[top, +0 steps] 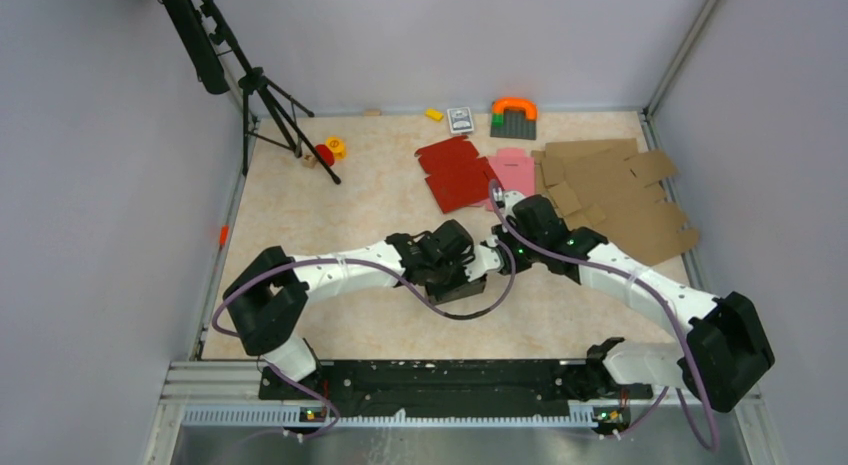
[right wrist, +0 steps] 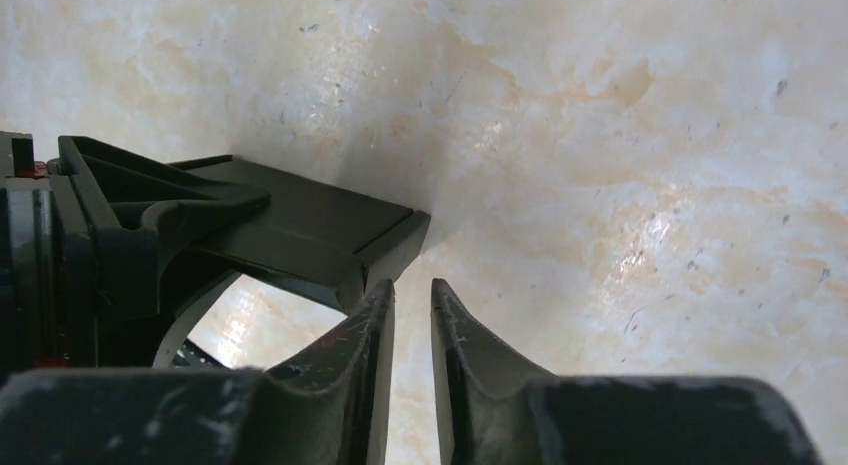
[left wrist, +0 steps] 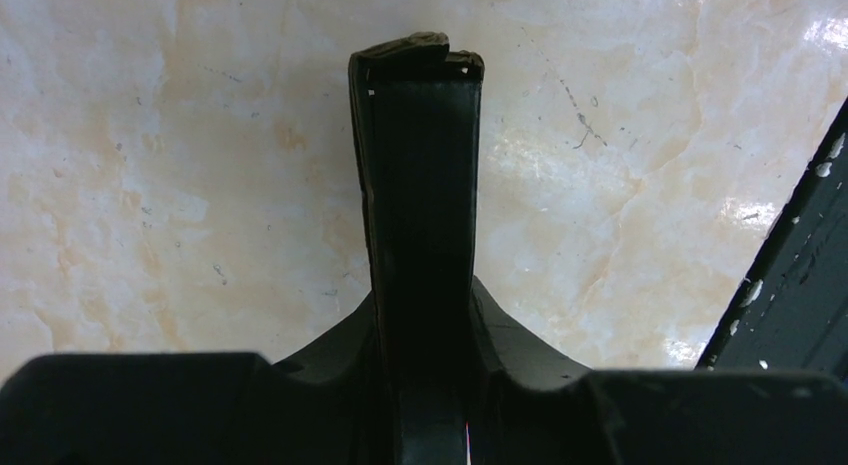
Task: Fold the paper box
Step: Close the paper box at the center of the board.
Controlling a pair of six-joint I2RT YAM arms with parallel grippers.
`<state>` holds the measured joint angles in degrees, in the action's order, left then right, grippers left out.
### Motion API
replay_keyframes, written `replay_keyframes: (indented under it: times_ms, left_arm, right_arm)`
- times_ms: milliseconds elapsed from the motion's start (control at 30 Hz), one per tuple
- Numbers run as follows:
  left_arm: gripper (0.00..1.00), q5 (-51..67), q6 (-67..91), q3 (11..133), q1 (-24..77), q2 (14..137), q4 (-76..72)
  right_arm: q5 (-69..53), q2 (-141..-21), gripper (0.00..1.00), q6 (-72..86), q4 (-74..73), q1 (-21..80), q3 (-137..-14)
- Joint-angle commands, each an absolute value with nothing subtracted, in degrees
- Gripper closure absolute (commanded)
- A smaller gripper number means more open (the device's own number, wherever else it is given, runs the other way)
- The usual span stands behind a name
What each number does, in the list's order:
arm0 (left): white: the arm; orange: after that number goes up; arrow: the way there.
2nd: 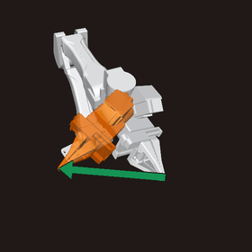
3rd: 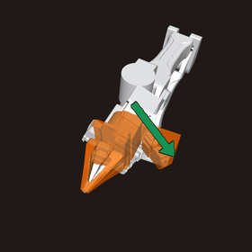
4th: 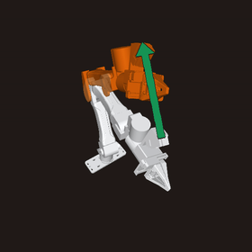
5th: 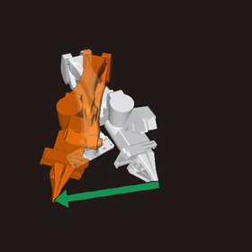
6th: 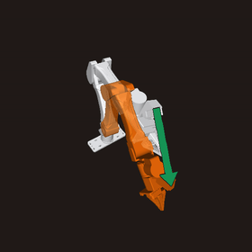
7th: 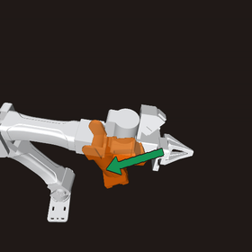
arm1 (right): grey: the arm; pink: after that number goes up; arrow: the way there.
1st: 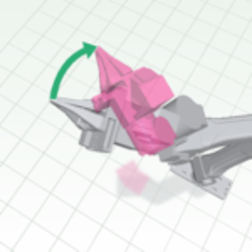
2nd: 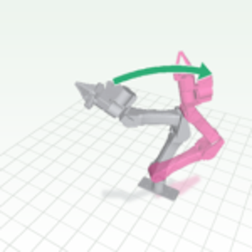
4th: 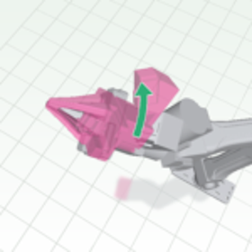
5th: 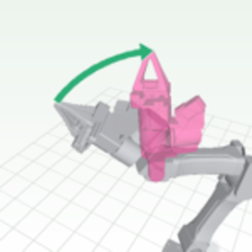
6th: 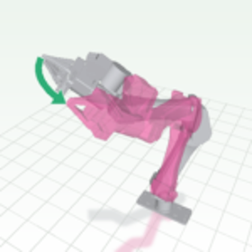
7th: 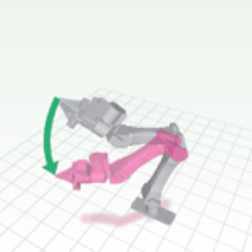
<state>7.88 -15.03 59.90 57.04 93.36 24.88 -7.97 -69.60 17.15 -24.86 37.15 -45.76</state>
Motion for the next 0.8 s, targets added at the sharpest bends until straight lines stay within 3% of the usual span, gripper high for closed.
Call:
replay_keyframes:
  times_ms: [0, 133, 767]
  left_arm:
    - [0.71, 8.2, -14.3, 61.4, 57.9, 96.8, 23.0]
    - [0.71, 8.2, -14.0, 61.5, 57.9, 97.0, 23.0]
    - [0.73, 9.9, -12.2, 57.0, 57.7, 94.7, 16.2]
  right_arm:
    - [-16.9, -69.2, 0.86, 16.3, -16.7, 42.1, -48.9]
    - [-20.9, -70.3, 1.00, 19.4, -13.0, 42.6, -47.9]
    - [-35.3, -66.9, 1.00, 42.8, 13.4, 38.7, -35.2]
